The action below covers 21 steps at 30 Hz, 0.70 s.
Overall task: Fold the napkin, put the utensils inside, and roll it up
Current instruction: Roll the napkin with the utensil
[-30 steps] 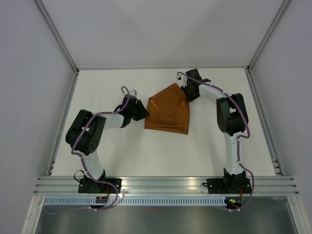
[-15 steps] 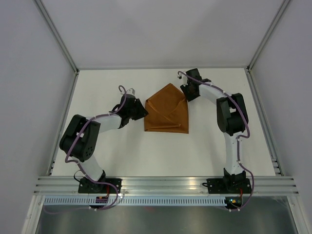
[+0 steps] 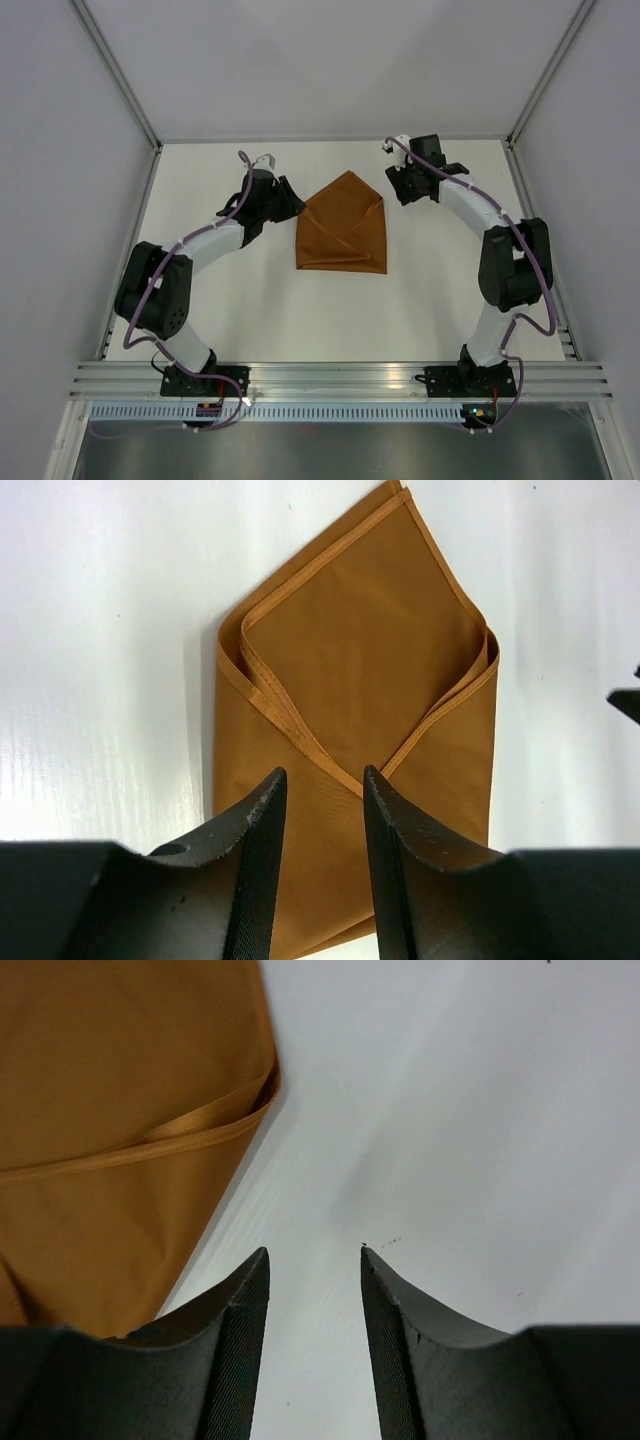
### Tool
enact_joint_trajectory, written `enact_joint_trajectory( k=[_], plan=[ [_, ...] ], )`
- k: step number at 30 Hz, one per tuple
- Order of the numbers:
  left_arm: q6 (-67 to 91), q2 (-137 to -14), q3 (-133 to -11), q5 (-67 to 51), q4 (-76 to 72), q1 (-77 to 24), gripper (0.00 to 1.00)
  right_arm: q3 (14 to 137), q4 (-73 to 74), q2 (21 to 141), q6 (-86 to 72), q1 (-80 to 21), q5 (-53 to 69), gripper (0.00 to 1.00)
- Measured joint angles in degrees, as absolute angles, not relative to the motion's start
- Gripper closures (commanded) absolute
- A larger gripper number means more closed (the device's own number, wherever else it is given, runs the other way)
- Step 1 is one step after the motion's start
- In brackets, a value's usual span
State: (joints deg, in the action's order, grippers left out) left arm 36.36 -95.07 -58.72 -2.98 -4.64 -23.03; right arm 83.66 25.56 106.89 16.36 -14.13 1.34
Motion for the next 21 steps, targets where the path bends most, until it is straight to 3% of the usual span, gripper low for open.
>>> enact_joint_trajectory(
  k=[9, 21],
  plan=[
    [35.40, -93.56, -63.55, -3.73, -1.06, -20.97, 0.56, 71.85, 25.34, 94.52, 24.43, -16.69, 10.11, 0.52],
    [33.12, -89.80, -69.69, -5.54, 3.53, -20.01, 0.53, 64.34, 23.75, 92.58, 31.00, -33.98, 11.75, 0.46]
  ],
)
